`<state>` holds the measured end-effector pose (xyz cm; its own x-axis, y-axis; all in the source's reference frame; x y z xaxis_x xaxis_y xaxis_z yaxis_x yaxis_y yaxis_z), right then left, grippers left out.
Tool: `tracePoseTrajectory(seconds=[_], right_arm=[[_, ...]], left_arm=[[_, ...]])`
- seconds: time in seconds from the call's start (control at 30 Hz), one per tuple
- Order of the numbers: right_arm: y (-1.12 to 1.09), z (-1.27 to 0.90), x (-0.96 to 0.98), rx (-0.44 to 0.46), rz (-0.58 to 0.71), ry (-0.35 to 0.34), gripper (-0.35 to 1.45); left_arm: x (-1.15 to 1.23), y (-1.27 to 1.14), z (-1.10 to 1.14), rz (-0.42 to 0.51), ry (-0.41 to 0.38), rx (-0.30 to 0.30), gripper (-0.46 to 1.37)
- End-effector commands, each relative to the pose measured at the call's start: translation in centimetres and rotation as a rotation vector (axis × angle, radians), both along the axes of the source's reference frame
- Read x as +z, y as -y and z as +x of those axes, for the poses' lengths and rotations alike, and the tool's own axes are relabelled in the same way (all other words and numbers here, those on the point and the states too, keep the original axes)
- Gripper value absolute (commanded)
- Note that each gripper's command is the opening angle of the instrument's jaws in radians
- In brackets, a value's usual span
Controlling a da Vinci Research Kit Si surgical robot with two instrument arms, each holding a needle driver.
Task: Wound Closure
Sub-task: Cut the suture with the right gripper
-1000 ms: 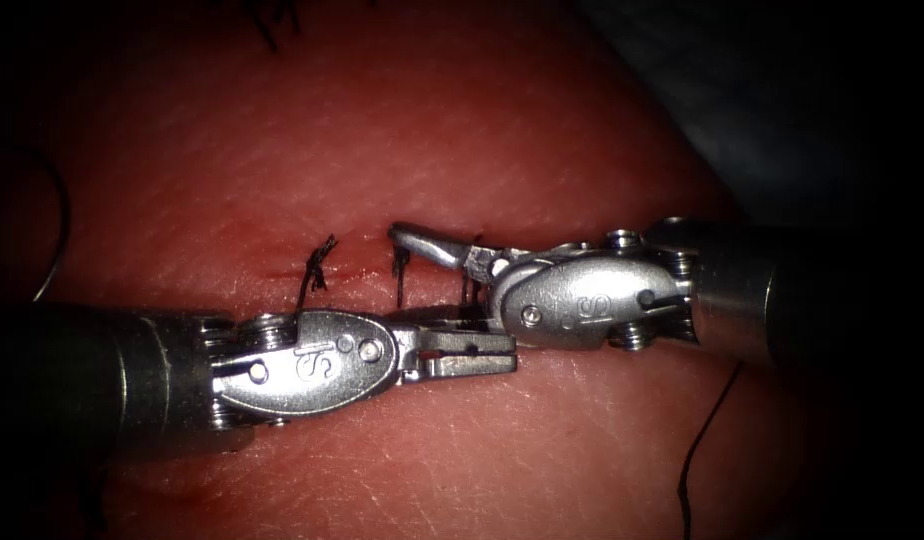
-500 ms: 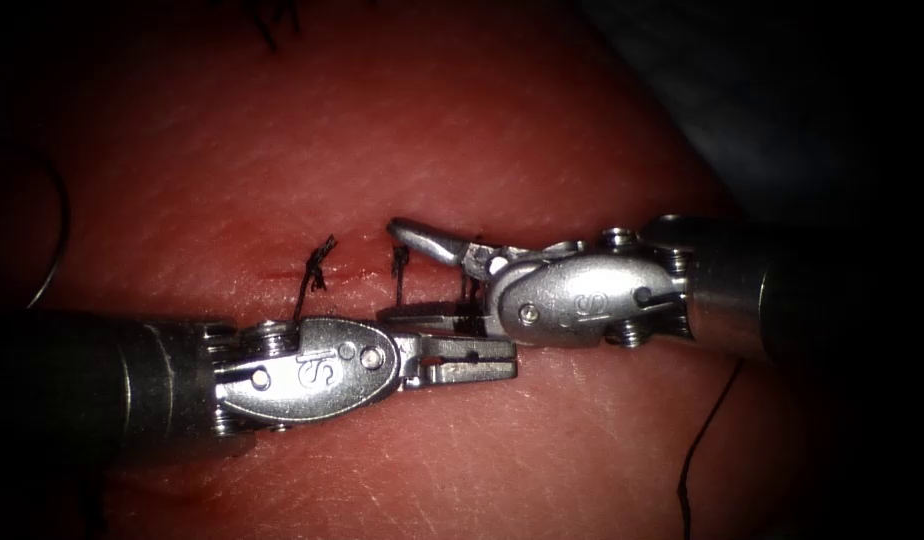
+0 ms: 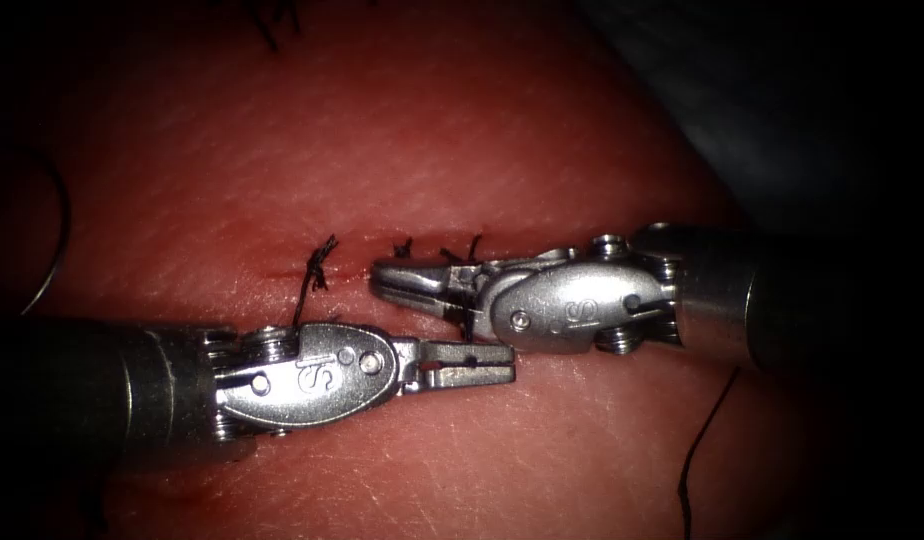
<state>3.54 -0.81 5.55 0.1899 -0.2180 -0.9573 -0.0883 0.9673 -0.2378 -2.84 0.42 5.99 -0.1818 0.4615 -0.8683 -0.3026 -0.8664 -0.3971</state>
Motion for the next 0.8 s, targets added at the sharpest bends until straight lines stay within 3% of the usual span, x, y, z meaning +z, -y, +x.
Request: tracePoseTrajectory(seconds=[0.03,0.1,0.13,0.17,0.2,0.3,0.5,0.8], right_arm=[[0.0,0.0,-0.01,0.003,0.0,-0.001,-0.35],[0.0,0.01,-0.02,-0.001,0.003,0.002,-0.35],[-0.01,0.01,-0.03,0.0,0.004,0.002,-0.09],[-0.02,0.01,-0.03,0.0,0.005,0.001,0.4],[-0.03,0.0,-0.05,0.0,0.007,0.0,0.73],[-0.04,-0.01,-0.08,0.001,0.016,-0.003,1.03],[-0.08,-0.07,-0.19,-0.005,0.029,-0.014,1.15],[-0.13,-0.4,-0.37,-0.011,0.051,-0.011,1.17]], left_arm=[[0.0,0.0,0.0,0.001,0.002,0.003,-0.35],[0.01,0.01,0.0,0.0,0.002,0.003,-0.35],[0.01,0.01,0.0,0.0,0.002,0.003,-0.35],[0.01,0.01,0.0,0.0,0.002,0.003,-0.35],[0.01,0.01,0.01,0.0,0.002,0.003,-0.35],[0.01,0.01,0.01,0.0,0.002,0.004,-0.35],[-0.01,0.04,0.02,-0.001,0.002,0.004,-0.35],[-0.08,0.09,0.0,0.006,0.009,0.009,-0.35]])
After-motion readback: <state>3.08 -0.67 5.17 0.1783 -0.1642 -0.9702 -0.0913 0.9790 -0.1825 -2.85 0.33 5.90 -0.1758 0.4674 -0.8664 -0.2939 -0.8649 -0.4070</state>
